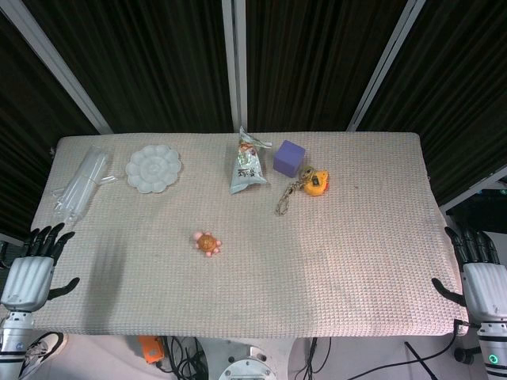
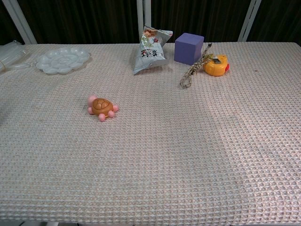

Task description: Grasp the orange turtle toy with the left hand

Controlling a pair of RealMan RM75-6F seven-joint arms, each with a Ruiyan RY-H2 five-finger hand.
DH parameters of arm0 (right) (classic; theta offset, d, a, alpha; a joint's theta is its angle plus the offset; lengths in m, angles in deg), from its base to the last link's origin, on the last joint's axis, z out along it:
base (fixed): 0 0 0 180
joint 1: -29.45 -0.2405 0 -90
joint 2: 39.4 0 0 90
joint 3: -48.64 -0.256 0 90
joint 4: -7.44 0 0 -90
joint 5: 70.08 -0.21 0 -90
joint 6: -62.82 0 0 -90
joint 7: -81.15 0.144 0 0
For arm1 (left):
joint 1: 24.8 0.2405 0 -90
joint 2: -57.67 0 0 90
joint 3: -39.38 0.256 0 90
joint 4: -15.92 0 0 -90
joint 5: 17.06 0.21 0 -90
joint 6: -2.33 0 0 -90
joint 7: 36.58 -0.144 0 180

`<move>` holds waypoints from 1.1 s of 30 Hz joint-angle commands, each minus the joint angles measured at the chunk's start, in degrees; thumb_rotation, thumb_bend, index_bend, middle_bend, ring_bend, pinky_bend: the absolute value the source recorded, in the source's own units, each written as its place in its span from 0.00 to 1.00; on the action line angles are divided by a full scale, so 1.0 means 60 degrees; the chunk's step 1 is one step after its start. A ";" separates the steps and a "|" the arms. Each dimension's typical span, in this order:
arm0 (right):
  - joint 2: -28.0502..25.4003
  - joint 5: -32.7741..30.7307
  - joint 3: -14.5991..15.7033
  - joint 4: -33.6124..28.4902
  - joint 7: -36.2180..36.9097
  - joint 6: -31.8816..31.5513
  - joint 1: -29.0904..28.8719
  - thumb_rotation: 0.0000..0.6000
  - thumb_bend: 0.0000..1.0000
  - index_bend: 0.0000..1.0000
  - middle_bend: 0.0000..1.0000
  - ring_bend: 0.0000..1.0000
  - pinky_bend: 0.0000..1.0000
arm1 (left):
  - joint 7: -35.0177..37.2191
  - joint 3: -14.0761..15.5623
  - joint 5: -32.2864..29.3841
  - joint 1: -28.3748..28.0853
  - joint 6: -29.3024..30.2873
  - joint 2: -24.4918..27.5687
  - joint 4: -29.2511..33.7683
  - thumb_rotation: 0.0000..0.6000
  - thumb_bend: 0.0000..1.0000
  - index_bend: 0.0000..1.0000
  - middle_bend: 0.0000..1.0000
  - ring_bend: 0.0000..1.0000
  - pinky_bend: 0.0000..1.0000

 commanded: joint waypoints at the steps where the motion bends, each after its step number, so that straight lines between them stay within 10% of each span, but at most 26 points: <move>1: 0.0028 -0.0015 -0.0016 0.0016 -0.0052 0.0039 -0.0025 1.00 0.10 0.00 0.00 0.00 0.00 | 0.0060 -0.0027 0.0038 -0.0041 -0.0004 -0.0047 -0.0074 1.00 0.15 0.14 0.04 0.00 0.00; 14: 0.0057 0.0072 -0.0126 0.0226 0.0178 -0.0217 0.0020 1.00 0.10 0.00 0.00 0.00 0.00 | 0.0508 -0.0210 0.0999 -0.0664 -0.0015 -0.0352 -0.0202 1.00 0.15 0.18 0.14 0.01 0.18; 33: 0.0130 0.0206 -0.0175 0.0450 0.0431 -0.0075 -0.0158 1.00 0.10 0.00 0.00 0.00 0.00 | 0.0301 -0.0618 0.1364 -0.4294 -0.4337 -0.2192 -0.0561 1.00 0.16 0.26 0.18 0.04 0.22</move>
